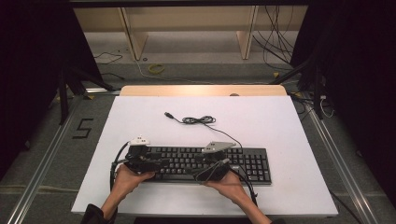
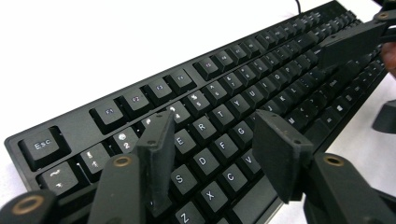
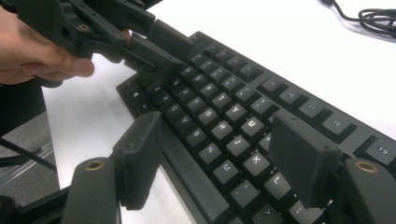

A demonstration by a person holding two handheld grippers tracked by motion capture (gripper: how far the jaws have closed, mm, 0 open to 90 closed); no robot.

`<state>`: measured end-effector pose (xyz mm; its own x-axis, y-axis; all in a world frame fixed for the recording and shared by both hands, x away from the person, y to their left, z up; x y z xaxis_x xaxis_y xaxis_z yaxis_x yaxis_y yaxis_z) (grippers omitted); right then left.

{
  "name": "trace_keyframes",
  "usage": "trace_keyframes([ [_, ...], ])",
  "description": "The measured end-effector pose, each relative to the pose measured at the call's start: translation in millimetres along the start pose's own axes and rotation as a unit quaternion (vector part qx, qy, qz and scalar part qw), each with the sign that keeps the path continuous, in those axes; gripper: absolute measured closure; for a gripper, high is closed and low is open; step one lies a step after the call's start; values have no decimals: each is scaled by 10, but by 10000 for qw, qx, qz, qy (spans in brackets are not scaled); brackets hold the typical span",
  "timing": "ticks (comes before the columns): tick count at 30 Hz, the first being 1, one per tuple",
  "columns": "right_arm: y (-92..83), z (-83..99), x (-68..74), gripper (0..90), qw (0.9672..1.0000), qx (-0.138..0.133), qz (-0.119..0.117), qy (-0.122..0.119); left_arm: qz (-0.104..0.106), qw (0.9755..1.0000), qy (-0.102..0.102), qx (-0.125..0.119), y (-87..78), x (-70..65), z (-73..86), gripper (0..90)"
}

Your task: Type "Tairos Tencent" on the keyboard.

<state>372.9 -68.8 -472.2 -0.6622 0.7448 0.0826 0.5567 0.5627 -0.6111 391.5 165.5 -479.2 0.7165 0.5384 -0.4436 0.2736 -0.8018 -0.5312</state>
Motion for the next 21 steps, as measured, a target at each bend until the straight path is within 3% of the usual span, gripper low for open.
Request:
trace_keyframes([
  [12,53,-18,4,391,10000,32,14,-13,62,9999,38,-78,-44,-56,15,403],
  [21,105,-39,13,505,9999,98,51,-50,109,9996,108,-216,-83,-99,30,359],
])
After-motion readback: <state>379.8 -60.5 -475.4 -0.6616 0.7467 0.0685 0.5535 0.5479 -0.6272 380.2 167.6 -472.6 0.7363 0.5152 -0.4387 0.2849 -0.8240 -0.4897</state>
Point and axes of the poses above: each handheld gripper's, and its own axes: y roughly forward along the jaws, z roughly out of its underside, x roughly to its left, the point moved 3 cm from there along y, roughly forward along the jaws, and after that the axes turned 15 degrees about z, right-handed, at the moved point
